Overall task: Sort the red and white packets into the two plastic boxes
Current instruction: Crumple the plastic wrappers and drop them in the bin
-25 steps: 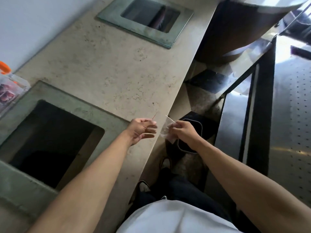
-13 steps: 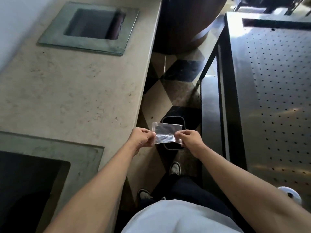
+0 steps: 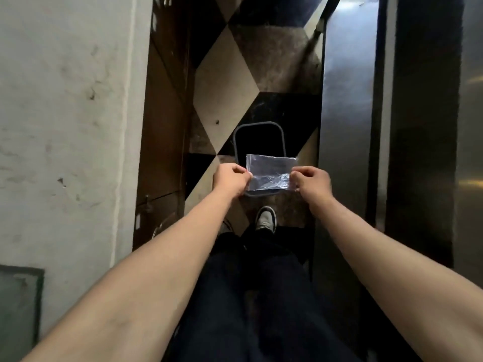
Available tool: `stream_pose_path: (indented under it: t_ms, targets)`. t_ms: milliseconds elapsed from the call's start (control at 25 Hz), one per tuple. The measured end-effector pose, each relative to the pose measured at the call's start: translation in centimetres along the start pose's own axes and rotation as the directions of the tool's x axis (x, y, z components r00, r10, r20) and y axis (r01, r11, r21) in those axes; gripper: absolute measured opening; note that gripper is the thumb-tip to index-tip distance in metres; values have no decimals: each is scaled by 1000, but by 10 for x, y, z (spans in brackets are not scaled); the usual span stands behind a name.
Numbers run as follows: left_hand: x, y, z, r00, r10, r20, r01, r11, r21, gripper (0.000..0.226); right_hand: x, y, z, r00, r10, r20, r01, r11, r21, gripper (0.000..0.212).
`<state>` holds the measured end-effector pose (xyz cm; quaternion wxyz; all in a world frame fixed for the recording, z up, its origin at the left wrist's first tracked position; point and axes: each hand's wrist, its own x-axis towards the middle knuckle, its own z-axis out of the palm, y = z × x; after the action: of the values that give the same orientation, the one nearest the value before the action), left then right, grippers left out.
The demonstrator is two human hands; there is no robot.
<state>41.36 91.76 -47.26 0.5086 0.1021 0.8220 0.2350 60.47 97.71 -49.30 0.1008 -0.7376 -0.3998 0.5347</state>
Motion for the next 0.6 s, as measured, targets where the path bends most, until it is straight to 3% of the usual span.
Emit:
stream_pose_path:
  t_ms: [360,600]
  targets:
    - [186,-94,68,995,-103,-17,103,993,50,6,167,83,89,999,19,35,-13,986,-167,7]
    - [223,-108,97,994,-99,52,97,994,41,13,203,107,108,999,-47,14,49,956,-288,8]
